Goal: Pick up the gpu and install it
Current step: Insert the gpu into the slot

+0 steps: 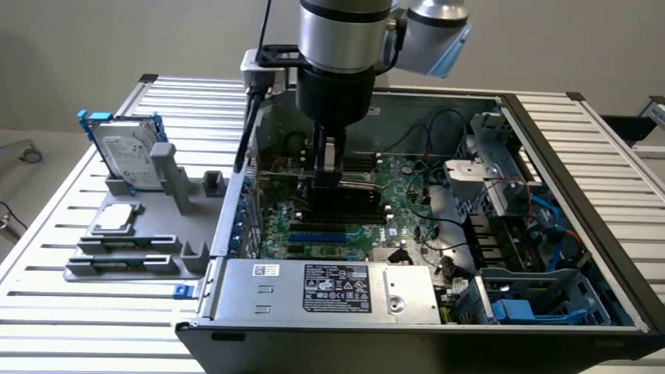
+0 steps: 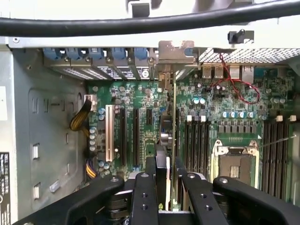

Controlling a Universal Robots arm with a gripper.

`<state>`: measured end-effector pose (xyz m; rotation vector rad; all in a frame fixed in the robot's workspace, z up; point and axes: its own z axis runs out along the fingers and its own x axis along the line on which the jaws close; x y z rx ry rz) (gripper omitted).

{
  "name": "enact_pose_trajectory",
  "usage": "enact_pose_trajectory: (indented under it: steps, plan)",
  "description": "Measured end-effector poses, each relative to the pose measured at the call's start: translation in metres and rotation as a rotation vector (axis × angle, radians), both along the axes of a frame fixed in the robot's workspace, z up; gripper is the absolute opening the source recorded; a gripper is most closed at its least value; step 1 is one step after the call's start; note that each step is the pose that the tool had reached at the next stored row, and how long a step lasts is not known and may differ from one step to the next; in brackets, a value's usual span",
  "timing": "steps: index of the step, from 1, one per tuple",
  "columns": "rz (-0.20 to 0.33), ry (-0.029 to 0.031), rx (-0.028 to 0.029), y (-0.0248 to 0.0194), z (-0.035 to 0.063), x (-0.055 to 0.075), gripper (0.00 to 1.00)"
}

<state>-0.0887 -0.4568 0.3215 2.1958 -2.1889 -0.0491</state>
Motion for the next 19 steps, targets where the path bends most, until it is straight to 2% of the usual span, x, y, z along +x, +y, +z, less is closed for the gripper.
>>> enact_pose_trajectory:
  steps: [3,6,13,19]
  plan:
    - [0.002,-0.0128,0.0000,0.0000,-0.0037,0.000,0.26]
    - [0.002,-0.0218,0.0000,0.0000,-0.0086,-0.001,0.26]
    - [0.002,-0.0379,0.0000,0.0000,-0.0208,-0.006,0.26]
    - [0.002,-0.0468,-0.0001,0.0000,-0.0317,-0.010,0.26]
